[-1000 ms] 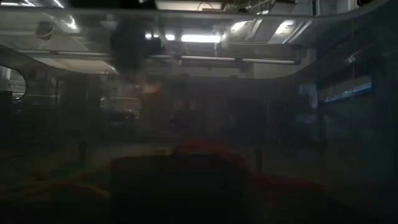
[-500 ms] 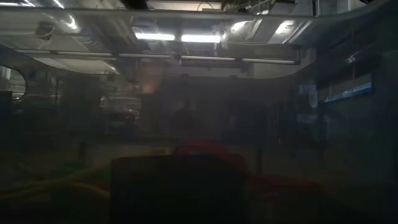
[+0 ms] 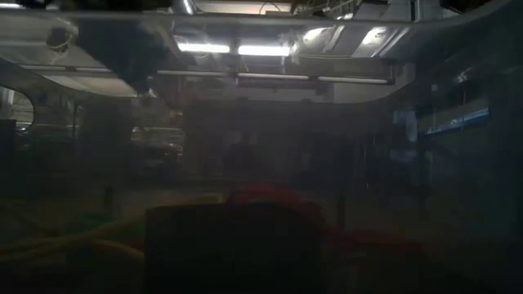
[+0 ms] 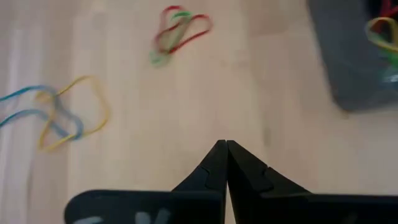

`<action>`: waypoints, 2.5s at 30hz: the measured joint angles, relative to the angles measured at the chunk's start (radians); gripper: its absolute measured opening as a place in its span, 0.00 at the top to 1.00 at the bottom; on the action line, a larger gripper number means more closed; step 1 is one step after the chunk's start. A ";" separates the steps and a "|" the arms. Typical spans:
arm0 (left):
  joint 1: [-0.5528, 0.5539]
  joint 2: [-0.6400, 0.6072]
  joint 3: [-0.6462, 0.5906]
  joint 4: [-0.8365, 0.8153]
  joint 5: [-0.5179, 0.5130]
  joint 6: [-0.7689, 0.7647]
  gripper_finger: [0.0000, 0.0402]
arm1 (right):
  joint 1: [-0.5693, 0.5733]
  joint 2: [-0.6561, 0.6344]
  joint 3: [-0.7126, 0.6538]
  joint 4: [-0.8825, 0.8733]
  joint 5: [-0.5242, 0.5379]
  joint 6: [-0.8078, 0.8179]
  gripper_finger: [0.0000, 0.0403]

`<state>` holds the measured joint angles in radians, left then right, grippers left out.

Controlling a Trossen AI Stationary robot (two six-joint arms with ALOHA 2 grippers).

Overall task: Pick and place rubber bands into bin
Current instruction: Put the blue rubber band into the black bin

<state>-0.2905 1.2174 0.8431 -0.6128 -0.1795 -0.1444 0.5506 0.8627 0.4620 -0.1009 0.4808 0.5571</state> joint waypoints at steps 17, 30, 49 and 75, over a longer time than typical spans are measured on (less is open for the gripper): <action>0.428 -0.574 -0.330 0.151 0.153 0.295 1.00 | -0.331 0.362 0.456 -0.908 -0.216 0.772 0.99; 0.587 -0.626 -0.334 0.236 0.175 0.375 0.99 | -0.402 0.483 0.358 -0.920 -0.370 1.078 0.78; 0.634 -0.624 -0.334 0.235 0.208 0.394 0.99 | -0.450 0.675 0.281 -0.747 -0.359 1.078 0.75; 0.633 -0.624 -0.334 0.236 0.206 0.156 0.99 | -0.449 0.495 0.318 -0.814 -0.265 0.789 0.95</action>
<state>0.3424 0.5934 0.5087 -0.3771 0.0269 0.0121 0.1018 1.3574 0.7797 -0.9150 0.2161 1.3461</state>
